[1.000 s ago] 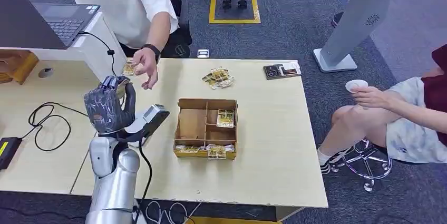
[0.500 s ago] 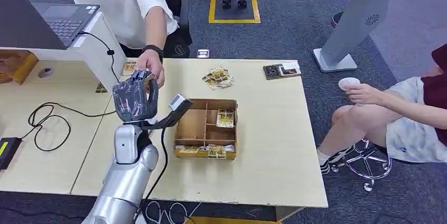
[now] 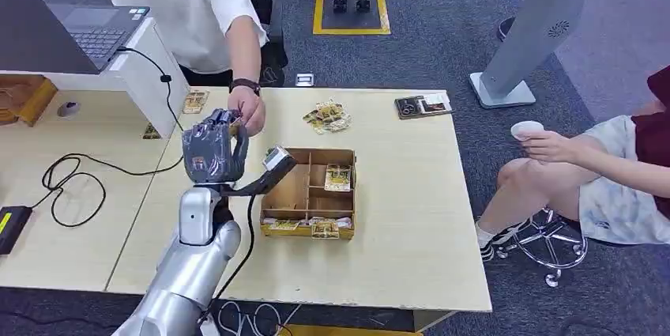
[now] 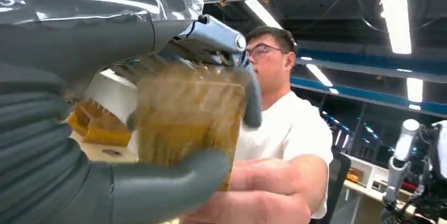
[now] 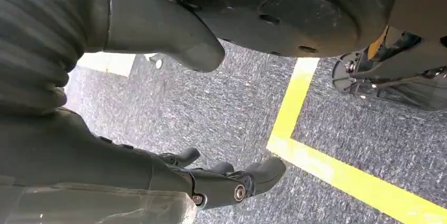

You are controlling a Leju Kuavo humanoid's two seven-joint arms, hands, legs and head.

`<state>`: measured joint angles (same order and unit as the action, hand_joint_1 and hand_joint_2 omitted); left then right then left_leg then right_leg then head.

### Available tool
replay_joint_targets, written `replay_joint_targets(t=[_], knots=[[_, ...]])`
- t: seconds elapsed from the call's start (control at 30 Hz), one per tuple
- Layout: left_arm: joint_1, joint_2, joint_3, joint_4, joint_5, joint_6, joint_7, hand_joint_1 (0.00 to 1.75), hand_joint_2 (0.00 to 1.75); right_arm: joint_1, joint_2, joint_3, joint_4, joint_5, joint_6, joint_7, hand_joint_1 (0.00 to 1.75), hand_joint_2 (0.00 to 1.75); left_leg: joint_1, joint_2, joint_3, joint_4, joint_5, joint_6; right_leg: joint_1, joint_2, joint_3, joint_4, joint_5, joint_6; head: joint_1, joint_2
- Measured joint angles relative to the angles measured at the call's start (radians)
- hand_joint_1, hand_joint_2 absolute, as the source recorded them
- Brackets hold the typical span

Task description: Pass the card to the sensor for recognition and then transmit it.

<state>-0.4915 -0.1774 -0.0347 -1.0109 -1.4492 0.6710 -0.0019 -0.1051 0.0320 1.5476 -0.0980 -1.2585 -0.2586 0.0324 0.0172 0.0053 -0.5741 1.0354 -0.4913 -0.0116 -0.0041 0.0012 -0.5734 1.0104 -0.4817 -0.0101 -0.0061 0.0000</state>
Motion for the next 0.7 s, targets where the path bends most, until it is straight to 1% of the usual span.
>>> replay_joint_targets(t=[0.13,0.27,0.53,0.7], knots=[[0.001,0.009,-0.01,0.0,-0.001,0.0,0.0,0.0,1.75,0.0,-0.002,0.0,-0.003,-0.006,0.0,0.0,0.0,1.75,0.0,0.0,0.0,0.0,0.0,0.0,0.0,0.0,0.0,0.0,0.0,0.0,0.0,0.0],[0.006,0.014,-0.013,-0.002,0.014,0.0,-0.016,0.0,1.75,0.001,-0.003,0.0,-0.005,-0.005,0.0,-0.002,0.0,1.75,0.0,0.0,0.0,0.0,0.0,0.0,0.0,0.0,0.0,0.0,0.0,0.0,0.0,0.0],[0.026,0.014,-0.013,-0.035,0.036,0.0,-0.068,0.0,1.75,0.001,-0.003,0.0,-0.006,-0.006,0.0,-0.002,0.0,1.75,0.0,0.0,0.0,0.0,0.0,0.0,0.0,0.0,0.0,0.0,0.0,0.0,0.0,0.0],[0.046,0.014,-0.01,-0.066,0.065,0.0,-0.136,0.0,1.75,0.002,-0.004,0.0,-0.006,-0.01,-0.001,-0.005,0.0,1.75,0.0,0.0,0.0,0.0,0.0,0.0,0.0,0.0,0.0,0.0,0.0,0.0,0.0,0.0]])
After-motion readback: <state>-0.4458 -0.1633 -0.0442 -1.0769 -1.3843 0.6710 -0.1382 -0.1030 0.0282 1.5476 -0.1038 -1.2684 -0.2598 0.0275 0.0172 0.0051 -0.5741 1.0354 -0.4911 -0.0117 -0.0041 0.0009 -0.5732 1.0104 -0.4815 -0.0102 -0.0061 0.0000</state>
